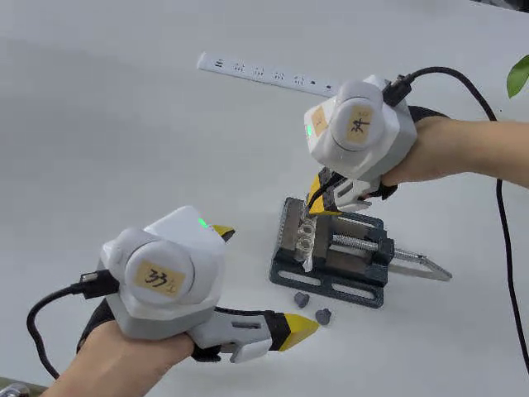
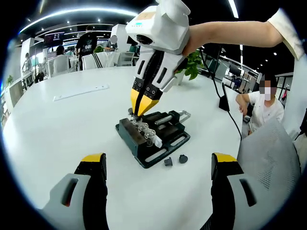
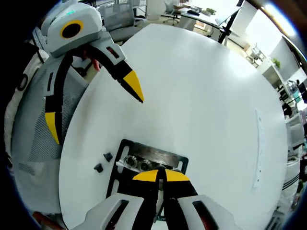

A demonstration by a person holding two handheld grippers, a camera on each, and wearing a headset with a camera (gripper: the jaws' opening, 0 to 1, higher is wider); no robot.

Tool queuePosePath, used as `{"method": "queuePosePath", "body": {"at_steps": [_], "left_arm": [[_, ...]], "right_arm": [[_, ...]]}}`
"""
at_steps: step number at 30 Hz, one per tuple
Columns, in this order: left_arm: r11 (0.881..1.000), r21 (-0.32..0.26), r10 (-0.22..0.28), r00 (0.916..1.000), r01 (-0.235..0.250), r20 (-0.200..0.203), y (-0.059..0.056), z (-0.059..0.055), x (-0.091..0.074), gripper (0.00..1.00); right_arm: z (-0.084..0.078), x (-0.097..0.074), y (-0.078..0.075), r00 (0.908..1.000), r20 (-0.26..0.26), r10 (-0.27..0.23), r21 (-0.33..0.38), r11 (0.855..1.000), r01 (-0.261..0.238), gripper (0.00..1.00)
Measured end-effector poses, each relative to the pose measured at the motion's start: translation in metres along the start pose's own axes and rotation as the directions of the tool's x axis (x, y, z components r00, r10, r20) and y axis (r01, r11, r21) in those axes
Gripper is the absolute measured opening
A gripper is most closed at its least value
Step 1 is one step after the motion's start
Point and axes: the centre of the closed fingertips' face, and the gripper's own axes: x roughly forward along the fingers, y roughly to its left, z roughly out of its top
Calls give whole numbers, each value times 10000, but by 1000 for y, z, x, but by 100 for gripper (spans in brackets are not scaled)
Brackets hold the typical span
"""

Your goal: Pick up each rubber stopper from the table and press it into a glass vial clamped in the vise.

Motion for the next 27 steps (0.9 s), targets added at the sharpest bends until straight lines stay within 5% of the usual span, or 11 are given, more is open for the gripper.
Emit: {"method": "queuePosePath", "body": {"at_steps": [4, 7, 14, 21, 27], "left_arm": [[10000, 67, 0, 10000, 0, -77, 1, -2, -2, 89], [9999, 110, 37, 9999, -36, -109, 2, -2, -4, 89], [9998, 174, 97, 9999, -95, -100, 1, 0, -9, 90], [9991, 373, 195, 9998, -194, -31, 4, 3, -13, 91], [9980, 577, 244, 9997, -250, 101, 6, 6, -19, 91]], "right_arm": [[-2, -4, -4, 9984, 437, -368, 878, 9956, 328, 6], [-3, -9, 3, 9958, 869, -276, 1475, 9890, 145, 22], [-13, -20, 28, 9887, 1351, -650, 2207, 9748, 339, 37], [-25, -20, 52, 9801, 1605, -1169, 3267, 9433, 590, 53], [-29, -16, 77, 9709, 1903, -1456, 4140, 9086, 551, 54]]}}
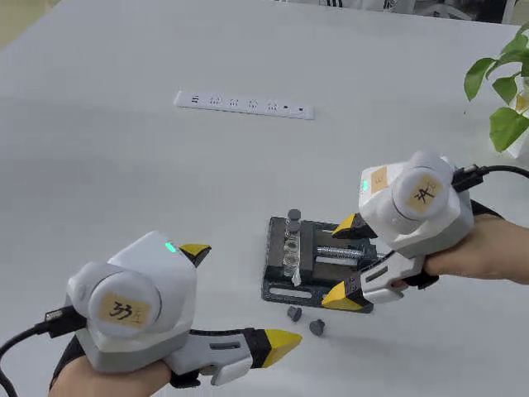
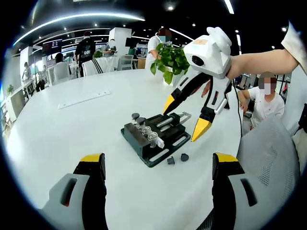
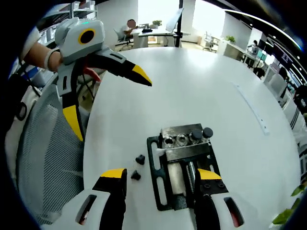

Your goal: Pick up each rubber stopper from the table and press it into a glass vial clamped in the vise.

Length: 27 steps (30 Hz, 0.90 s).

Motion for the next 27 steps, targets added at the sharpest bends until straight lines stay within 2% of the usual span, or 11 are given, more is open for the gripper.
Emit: {"method": "queuePosePath", "body": {"at_steps": [2, 6, 10, 12, 14, 17, 18, 21, 24, 27], "left_arm": [[10000, 55, 9, 10000, -9, 32, 1, -1, -2, 91], [9999, 164, 38, 10000, -39, 86, 0, -1, -5, 91], [9997, 226, 11, 10000, -13, 74, -3, -2, -8, 91], [9997, 230, 12, 10000, -14, 83, -3, -3, -10, 91], [9998, 196, 29, 9999, -31, 107, -3, -3, -10, 91], [9999, 156, 38, 9999, -40, 110, -4, -5, -11, 91], [9999, 142, 35, 9999, -36, 103, -4, -6, -11, 91], [9999, 107, 35, 10000, -35, 85, -4, -7, -12, 90], [10000, 49, 48, 9999, -49, 93, -4, -9, -12, 90], [10000, 26, 59, 9999, -59, 84, -5, -9, -13, 90]], "right_arm": [[-2, 3, 12, 9999, 166, 33, 310, 9995, -39, 53], [-9, 12, 25, 9997, 227, 42, 671, 9977, -57, 50], [-16, 25, 34, 9989, 459, -22, 1542, 9880, -49, 45], [-15, 29, 31, 9965, 752, -368, 1807, 9833, 227, 40], [-17, 31, 27, 9954, 760, -588, 2117, 9765, 415, 37], [-20, 34, 29, 9946, 910, -507, 2678, 9632, 246, 28], [-19, 35, 33, 9949, 961, -311, 2623, 9650, 48, 25], [-26, 42, 35, 9971, 709, -281, 2572, 9663, 90, 24], [-26, 42, 39, 9972, 743, -91, 2804, 9598, -121, 17], [-27, 42, 38, 9975, 696, -106, 2848, 9585, -96, 13]]}}
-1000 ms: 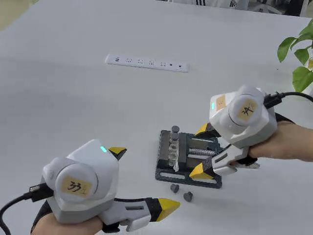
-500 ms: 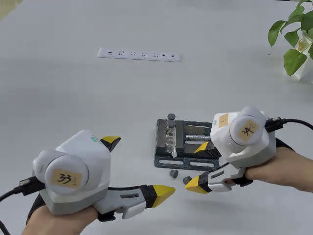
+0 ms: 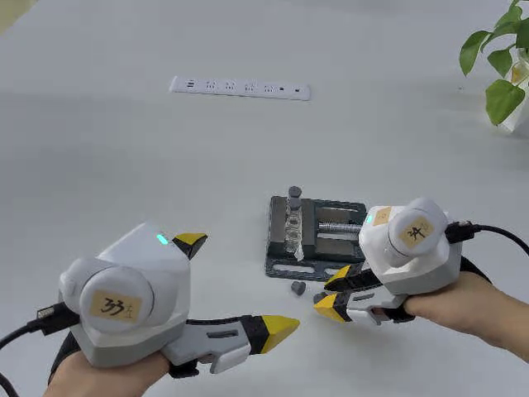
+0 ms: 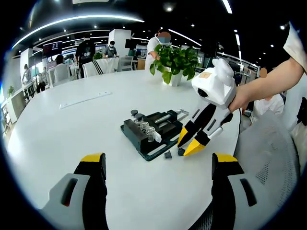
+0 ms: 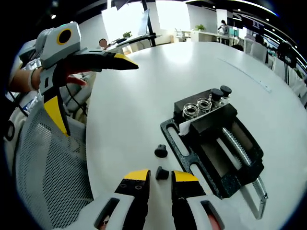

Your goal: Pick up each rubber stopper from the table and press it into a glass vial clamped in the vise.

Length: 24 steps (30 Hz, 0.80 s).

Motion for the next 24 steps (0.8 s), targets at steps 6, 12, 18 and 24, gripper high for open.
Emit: {"method": "queuePosePath", "body": {"at_steps": [6, 12, 18, 24], "left_arm": [[10000, -9, -23, 10000, 23, -54, 0, -2, 0, 90], [10000, 5, -74, 10000, 74, -52, -1, -1, 1, 89], [9999, 45, -144, 9999, 144, -30, -3, 0, 2, 89], [9995, 141, -285, 9995, 284, 115, -5, 6, 3, 89]], "right_arm": [[-2, 0, 0, 9999, -71, 76, 157, 9998, -75, 9], [-11, 4, -1, 9997, -161, 167, 449, 9989, -160, 6], [-7, 2, -4, 9996, 141, 255, 1332, 9907, -271, 6], [16, -15, -3, 9799, 1919, 555, 3756, 9182, -1255, 5]]}}
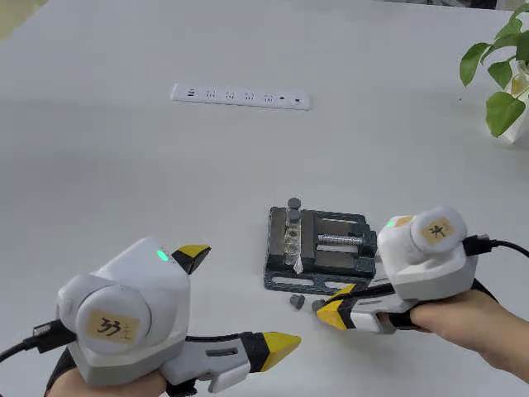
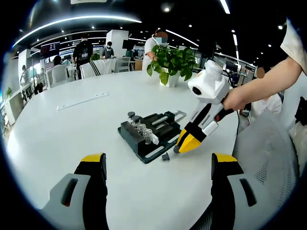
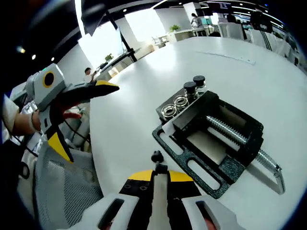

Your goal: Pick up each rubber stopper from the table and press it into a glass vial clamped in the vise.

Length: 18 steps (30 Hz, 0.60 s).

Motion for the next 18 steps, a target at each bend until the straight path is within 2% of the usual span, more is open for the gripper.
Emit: {"method": "queuePosePath", "body": {"at_steps": [2, 3, 6, 8, 13, 14, 17, 18], "left_arm": [[10000, 68, -60, 9999, 59, 96, -1, 5, 0, 89], [9999, 100, -49, 9999, 48, 114, 0, 6, 1, 89], [9998, 213, -61, 9996, 55, 260, -1, 15, 1, 88], [9995, 295, -103, 9993, 93, 347, -2, 19, 2, 87], [9969, 727, -342, 9971, 292, 681, -5, 34, 3, 82], [9960, 827, -405, 9962, 342, 767, -6, 39, 2, 81], [9940, 978, -593, 9928, 491, 1041, -9, 51, 2, 78], [9939, 993, -597, 9923, 489, 1083, -11, 54, 2, 76]], "right_arm": [[18, -10, 0, 9955, 919, 224, 912, 9954, -308, 5], [23, -14, 1, 9931, 1120, 345, 1125, 9925, -472, 5], [44, -32, 4, 9772, 2019, 653, 1806, 9782, -1026, 5], [52, -41, 5, 9686, 2367, 764, 2045, 9707, -1265, 5], [72, -65, 20, 9333, 3350, 1293, 2671, 9369, -2256, 5], [77, -71, 26, 9227, 3548, 1507, 2827, 9234, -2595, 5], [85, -83, 38, 8994, 3960, 1854, 2880, 9049, -3133, 5], [88, -87, 45, 8863, 4135, 2084, 2839, 8954, -3430, 5]]}}
